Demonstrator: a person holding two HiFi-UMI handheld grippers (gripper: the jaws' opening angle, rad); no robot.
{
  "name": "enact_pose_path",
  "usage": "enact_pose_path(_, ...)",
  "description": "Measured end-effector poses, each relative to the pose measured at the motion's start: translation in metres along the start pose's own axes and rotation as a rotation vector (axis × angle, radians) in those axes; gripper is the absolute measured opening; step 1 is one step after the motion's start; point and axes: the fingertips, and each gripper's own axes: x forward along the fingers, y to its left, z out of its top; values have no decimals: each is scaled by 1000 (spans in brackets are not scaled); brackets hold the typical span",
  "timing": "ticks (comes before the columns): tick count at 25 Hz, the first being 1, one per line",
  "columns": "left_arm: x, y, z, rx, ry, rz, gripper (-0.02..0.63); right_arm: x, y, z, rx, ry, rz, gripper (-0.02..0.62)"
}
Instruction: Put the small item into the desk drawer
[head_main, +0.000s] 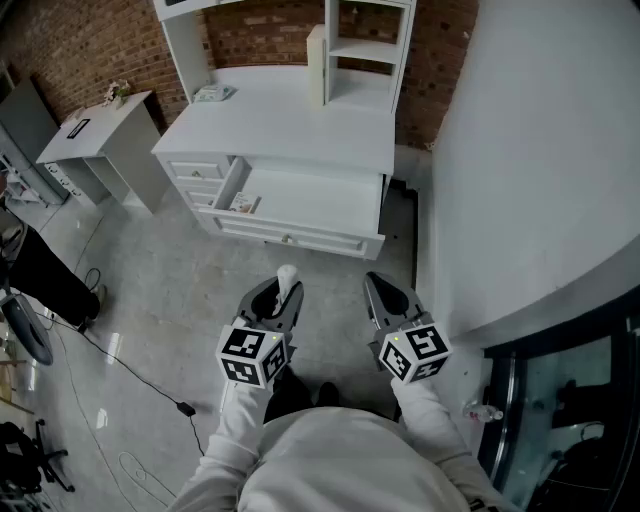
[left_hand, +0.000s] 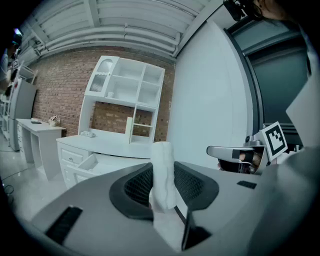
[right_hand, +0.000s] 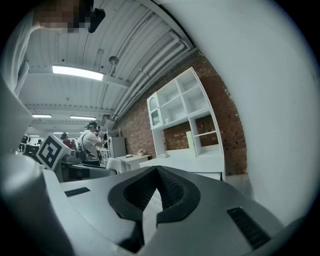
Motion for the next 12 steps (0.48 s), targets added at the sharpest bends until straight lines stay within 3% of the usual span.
enact_pose_path(12, 0, 5, 2, -9, -12, 11, 137, 1, 0, -1, 10, -4, 13, 26)
